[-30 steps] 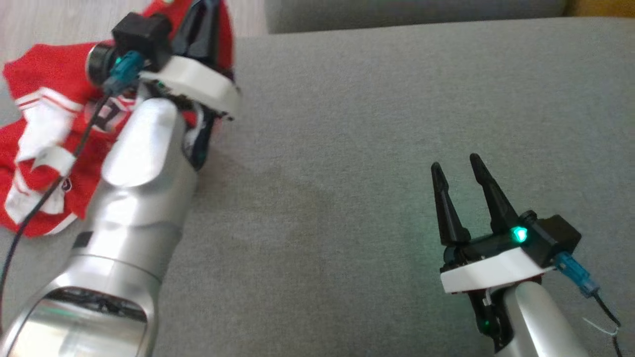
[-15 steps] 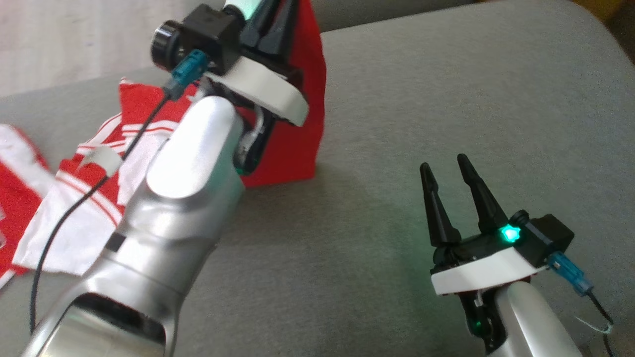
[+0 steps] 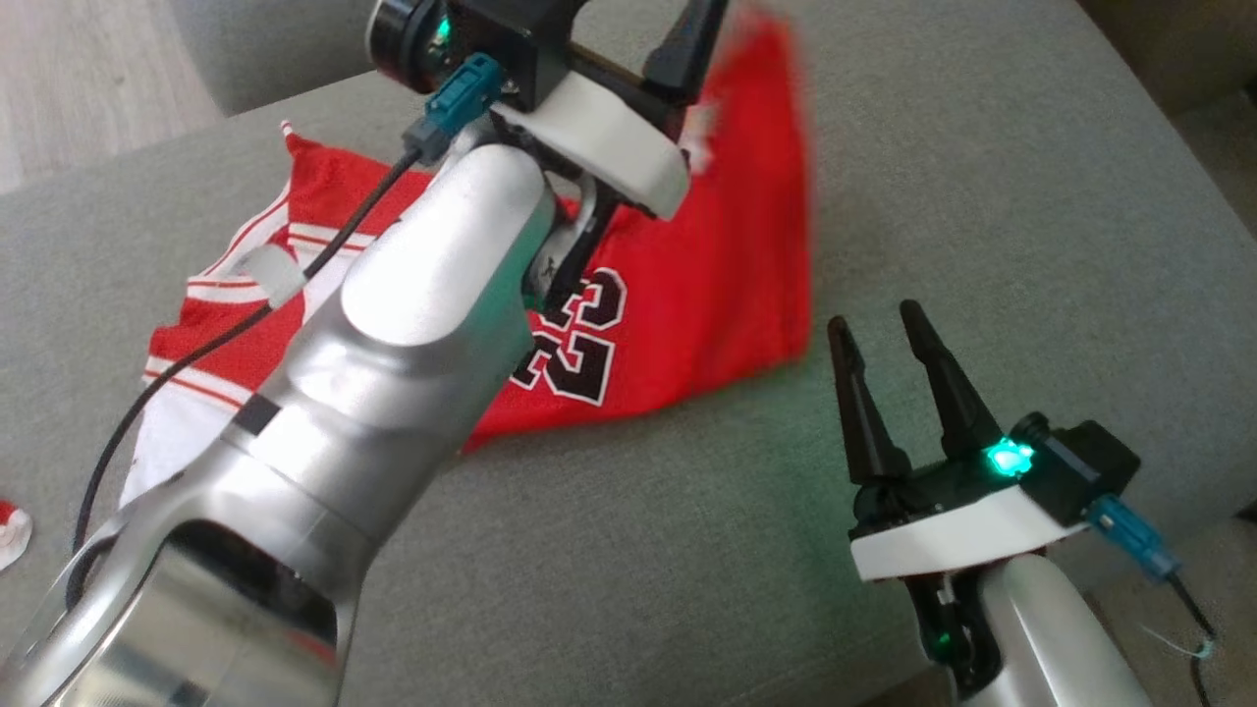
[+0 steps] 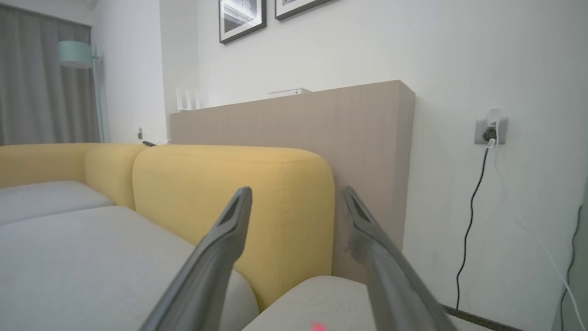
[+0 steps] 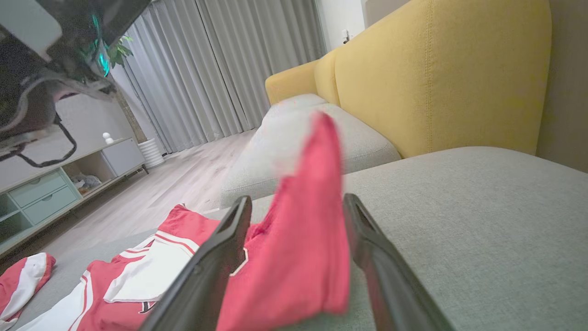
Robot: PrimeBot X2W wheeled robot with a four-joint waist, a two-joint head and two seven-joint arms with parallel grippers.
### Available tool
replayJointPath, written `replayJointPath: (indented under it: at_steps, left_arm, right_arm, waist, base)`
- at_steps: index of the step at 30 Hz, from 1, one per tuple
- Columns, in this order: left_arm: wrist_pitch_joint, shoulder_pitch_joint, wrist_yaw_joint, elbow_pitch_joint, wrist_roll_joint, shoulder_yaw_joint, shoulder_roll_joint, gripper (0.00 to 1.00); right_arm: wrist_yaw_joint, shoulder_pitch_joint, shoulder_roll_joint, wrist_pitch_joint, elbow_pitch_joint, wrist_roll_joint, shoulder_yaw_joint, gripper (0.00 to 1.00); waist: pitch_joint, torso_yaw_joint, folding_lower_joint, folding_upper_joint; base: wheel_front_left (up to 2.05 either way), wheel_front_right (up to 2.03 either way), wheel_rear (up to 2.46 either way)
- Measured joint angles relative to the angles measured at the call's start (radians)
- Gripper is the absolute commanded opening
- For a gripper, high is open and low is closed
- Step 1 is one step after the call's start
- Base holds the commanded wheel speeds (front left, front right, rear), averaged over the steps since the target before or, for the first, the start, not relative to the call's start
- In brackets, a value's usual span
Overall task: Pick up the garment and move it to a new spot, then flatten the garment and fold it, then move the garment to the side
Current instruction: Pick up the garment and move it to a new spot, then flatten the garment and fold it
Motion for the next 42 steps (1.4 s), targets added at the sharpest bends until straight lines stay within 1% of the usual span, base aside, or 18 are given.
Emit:
replayJointPath:
  at_steps: [4, 8, 10, 14, 15, 17, 21, 24, 29, 30, 32, 35, 42]
  left_arm:
    - [-0.012, -0.001, 0.001, 0.069, -0.005, -0.002, 0.002, 1.00]
    - [-0.017, 0.000, -0.008, 0.102, 0.001, 0.018, 0.014, 1.00]
    - [-0.019, 0.003, -0.007, 0.097, 0.003, 0.048, 0.031, 1.00]
    - [-0.022, 0.048, 0.000, 0.025, 0.035, 0.123, 0.091, 1.00]
    - [-0.022, 0.048, 0.000, 0.025, 0.035, 0.123, 0.091, 1.00]
    - [-0.022, 0.118, 0.006, -0.017, 0.048, 0.160, 0.120, 1.00]
    - [-0.021, 0.323, 0.040, -0.110, 0.084, 0.237, 0.178, 1.00]
    - [-0.021, 0.485, 0.065, -0.187, 0.110, 0.286, 0.194, 1.00]
    - [-0.021, 0.729, 0.108, -0.305, 0.171, 0.356, 0.187, 1.00]
    - [-0.021, 0.808, 0.117, -0.335, 0.184, 0.384, 0.171, 1.00]
    - [-0.021, 0.866, 0.117, -0.348, 0.195, 0.406, 0.148, 1.00]
    - [-0.021, 0.896, 0.106, -0.355, 0.229, 0.427, 0.123, 1.00]
    - [-0.021, 0.888, 0.062, -0.357, 0.287, 0.470, 0.084, 1.00]
  right_arm:
    - [0.000, 0.000, 0.000, 0.000, -0.003, 0.001, -0.016, 1.00]
    - [0.000, 0.001, 0.000, 0.000, -0.002, -0.008, -0.039, 1.00]
    - [0.000, 0.002, 0.000, 0.000, -0.002, -0.021, -0.048, 1.00]
    - [0.000, 0.002, 0.000, 0.000, 0.000, -0.038, -0.078, 1.00]
    - [0.000, 0.002, 0.000, 0.000, 0.000, -0.038, -0.078, 1.00]
    - [0.000, 0.004, 0.000, 0.000, 0.003, -0.049, -0.089, 1.00]
    - [0.000, 0.006, 0.000, 0.000, 0.008, -0.067, -0.104, 1.00]
    - [0.000, 0.014, 0.000, 0.000, 0.010, -0.074, -0.119, 1.00]
    - [0.000, 0.045, 0.000, 0.000, 0.014, -0.090, -0.131, 1.00]
    - [0.000, 0.047, 0.001, 0.000, 0.014, -0.090, -0.137, 1.00]
    - [0.000, 0.047, 0.000, 0.000, 0.014, -0.094, -0.142, 1.00]
    - [0.000, 0.047, 0.001, 0.000, 0.014, -0.100, -0.144, 1.00]
    - [0.000, 0.047, 0.000, 0.000, 0.015, -0.115, -0.151, 1.00]
  waist:
    - [0.002, 0.030, -0.0001, 0.0000]
    - [0.001, 0.080, -0.0001, 0.0000]
    - [0.000, 0.110, -0.0001, 0.0000]
    - [-0.005, 0.176, -0.0001, 0.0000]
    - [-0.005, 0.176, -0.0001, 0.0000]
    - [-0.010, 0.209, -0.0001, 0.0000]
    - [-0.025, 0.274, -0.0001, 0.0000]
    - [-0.039, 0.317, -0.0002, 0.0000]
    - [-0.060, 0.372, -0.0003, 0.0000]
    - [-0.065, 0.388, -0.0003, 0.0000]
    - [-0.068, 0.402, -0.0003, 0.0000]
    - [-0.070, 0.416, -0.0003, 0.0000]
    - [-0.066, 0.438, -0.0003, 0.0000]
  base:
    - [0.00, 0.00, 0.00]
    - [0.00, 0.00, 0.00]
    - [0.00, 0.00, 0.00]
    - [0.00, 0.00, 0.00]
    - [0.00, 0.00, 0.00]
    - [0.00, 0.00, 0.00]
    - [0.00, 0.00, 0.00]
    - [0.00, 0.00, 0.00]
    - [0.00, 0.00, 0.00]
    - [0.00, 0.00, 0.00]
    - [0.00, 0.00, 0.00]
    - [0.00, 0.00, 0.00]
    - [0.00, 0.00, 0.00]
